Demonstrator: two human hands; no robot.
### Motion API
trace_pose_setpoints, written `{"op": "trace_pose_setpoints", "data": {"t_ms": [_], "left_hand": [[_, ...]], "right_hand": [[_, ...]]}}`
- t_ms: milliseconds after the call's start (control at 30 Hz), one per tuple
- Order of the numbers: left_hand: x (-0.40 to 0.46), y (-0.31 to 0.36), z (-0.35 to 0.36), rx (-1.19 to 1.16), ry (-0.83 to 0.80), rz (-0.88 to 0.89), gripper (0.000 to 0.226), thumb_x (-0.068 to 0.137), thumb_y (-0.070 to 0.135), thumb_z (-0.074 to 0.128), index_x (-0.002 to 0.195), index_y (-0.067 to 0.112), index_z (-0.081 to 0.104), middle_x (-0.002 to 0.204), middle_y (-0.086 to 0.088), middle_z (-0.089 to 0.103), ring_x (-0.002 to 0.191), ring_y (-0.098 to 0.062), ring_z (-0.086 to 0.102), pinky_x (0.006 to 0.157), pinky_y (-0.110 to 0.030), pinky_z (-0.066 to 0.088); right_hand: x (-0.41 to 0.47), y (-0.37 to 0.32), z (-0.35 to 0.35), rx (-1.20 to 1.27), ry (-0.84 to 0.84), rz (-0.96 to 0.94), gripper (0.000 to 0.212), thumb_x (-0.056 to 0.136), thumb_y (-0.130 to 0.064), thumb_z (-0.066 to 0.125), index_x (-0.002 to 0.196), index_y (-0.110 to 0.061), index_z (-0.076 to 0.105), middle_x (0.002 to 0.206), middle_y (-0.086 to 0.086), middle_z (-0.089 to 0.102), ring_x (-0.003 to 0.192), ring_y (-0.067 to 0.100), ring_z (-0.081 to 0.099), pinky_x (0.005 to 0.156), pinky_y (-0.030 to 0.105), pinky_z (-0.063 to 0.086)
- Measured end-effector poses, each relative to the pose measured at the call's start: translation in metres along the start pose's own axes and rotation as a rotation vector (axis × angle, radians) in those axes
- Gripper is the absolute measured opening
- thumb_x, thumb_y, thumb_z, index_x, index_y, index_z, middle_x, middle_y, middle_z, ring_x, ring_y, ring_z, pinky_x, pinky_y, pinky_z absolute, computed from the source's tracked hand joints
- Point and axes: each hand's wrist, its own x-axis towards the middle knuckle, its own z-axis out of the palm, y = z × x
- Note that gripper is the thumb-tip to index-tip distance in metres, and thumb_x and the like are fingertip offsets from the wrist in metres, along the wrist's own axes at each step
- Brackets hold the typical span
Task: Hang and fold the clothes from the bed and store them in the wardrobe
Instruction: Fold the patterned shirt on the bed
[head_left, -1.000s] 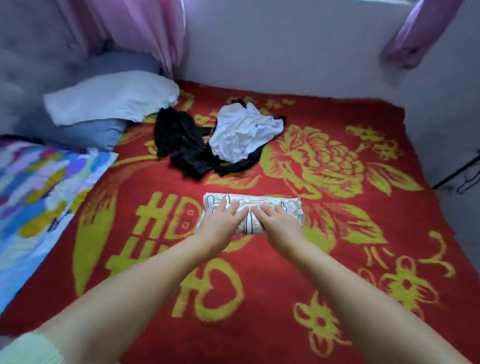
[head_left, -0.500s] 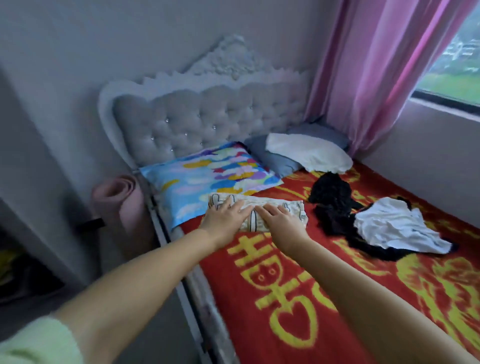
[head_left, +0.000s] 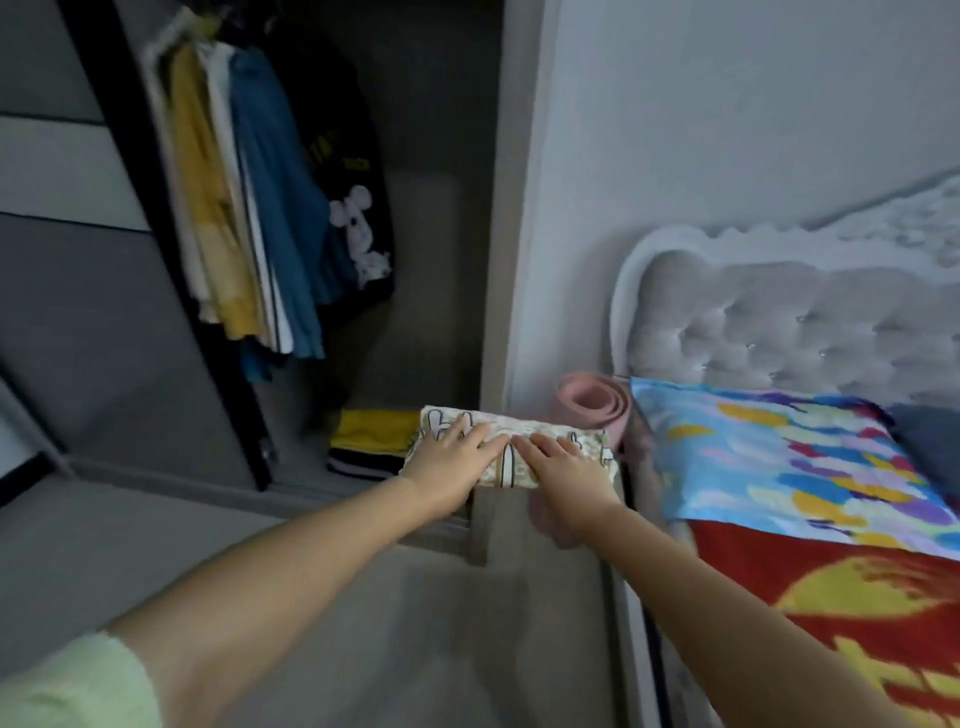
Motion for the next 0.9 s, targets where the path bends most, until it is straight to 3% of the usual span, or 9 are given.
{"op": "trace_pose_setpoints", "data": {"t_ms": [167, 367, 600, 700, 900], "left_hand": [[-0.059, -0.13, 0.022, 0.001, -0.096, -0.156, 0.073, 0.091, -0.002, 0.042, 0.151, 0.024, 0.011, 0.155, -0.004, 0.016, 0.145, -0.032, 0.012, 0.107, -0.053, 0.034], [-0.077, -0.205, 0.059, -0.024, -0.145, -0.255, 0.073, 0.092, 0.002, 0.044, 0.152, 0.025, 0.009, 0.156, -0.005, 0.015, 0.145, -0.032, 0.015, 0.106, -0.049, 0.037], [-0.025, -0.276, 0.12, -0.063, -0.238, -0.254, 0.07, 0.093, 0.004, 0.044, 0.151, 0.026, 0.011, 0.155, -0.004, 0.017, 0.145, -0.031, 0.015, 0.106, -0.05, 0.037], [0.03, -0.317, 0.151, -0.048, -0.259, -0.222, 0.073, 0.091, 0.002, 0.046, 0.151, 0.026, 0.012, 0.154, -0.004, 0.018, 0.144, -0.031, 0.017, 0.104, -0.05, 0.039], [0.15, -0.401, 0.201, -0.047, -0.303, -0.156, 0.064, 0.094, 0.016, 0.049, 0.149, 0.027, 0.018, 0.152, -0.004, 0.024, 0.137, -0.033, 0.031, 0.1, -0.052, 0.041]], "right_hand": [[0.089, -0.124, 0.014, 0.025, -0.044, -0.17, 0.074, 0.091, -0.001, 0.046, 0.152, -0.026, 0.013, 0.154, 0.002, 0.025, 0.138, 0.03, 0.028, 0.1, 0.045, 0.044], [0.155, -0.186, 0.039, 0.007, -0.106, -0.261, 0.069, 0.093, -0.004, 0.045, 0.152, -0.025, 0.015, 0.153, 0.002, 0.026, 0.137, 0.029, 0.03, 0.098, 0.043, 0.044], [0.25, -0.2, 0.096, 0.06, -0.207, -0.29, 0.073, 0.092, -0.001, 0.045, 0.152, -0.026, 0.013, 0.155, 0.003, 0.024, 0.139, 0.03, 0.027, 0.1, 0.045, 0.043], [0.312, -0.189, 0.126, 0.102, -0.213, -0.254, 0.072, 0.091, -0.002, 0.044, 0.152, -0.027, 0.015, 0.155, 0.001, 0.025, 0.139, 0.029, 0.027, 0.099, 0.044, 0.044], [0.442, -0.165, 0.168, 0.139, -0.273, -0.171, 0.076, 0.089, -0.001, 0.046, 0.152, -0.031, 0.015, 0.155, -0.002, 0.025, 0.139, 0.026, 0.028, 0.098, 0.042, 0.045]]}}
